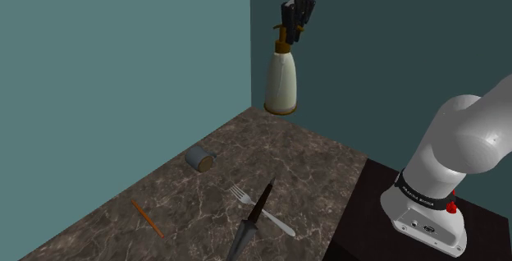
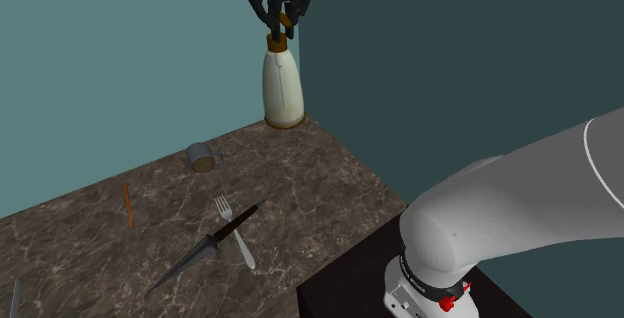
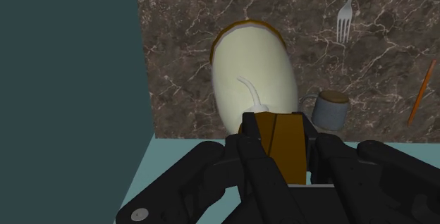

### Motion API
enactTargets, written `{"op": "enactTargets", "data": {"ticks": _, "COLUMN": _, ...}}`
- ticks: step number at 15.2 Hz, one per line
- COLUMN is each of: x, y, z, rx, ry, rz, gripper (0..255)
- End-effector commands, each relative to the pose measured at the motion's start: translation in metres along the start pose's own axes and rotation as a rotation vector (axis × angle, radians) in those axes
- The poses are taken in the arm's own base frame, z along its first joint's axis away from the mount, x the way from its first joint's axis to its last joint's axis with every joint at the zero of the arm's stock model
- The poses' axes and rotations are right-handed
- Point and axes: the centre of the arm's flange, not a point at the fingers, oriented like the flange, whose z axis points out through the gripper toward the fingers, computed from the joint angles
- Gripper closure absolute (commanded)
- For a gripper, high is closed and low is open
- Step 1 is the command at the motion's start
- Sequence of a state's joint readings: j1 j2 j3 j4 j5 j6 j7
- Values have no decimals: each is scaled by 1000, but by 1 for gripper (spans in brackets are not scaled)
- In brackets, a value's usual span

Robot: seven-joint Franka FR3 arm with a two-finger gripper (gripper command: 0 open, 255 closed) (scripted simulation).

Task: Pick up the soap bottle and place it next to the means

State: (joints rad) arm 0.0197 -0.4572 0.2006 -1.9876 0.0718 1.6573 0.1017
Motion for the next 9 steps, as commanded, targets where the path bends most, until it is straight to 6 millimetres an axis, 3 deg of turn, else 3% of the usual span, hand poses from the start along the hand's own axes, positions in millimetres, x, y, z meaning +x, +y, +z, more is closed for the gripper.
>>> {"op": "enactTargets", "data": {"ticks": 1, "x": 1, "y": 0, "z": -12, "rx": 0, "ry": 0, "rz": 0, "gripper": 255}}
{"op": "enactTargets", "data": {"ticks": 9, "x": 6, "y": 1, "z": -53, "rx": 0, "ry": 0, "rz": 0, "gripper": 255}}
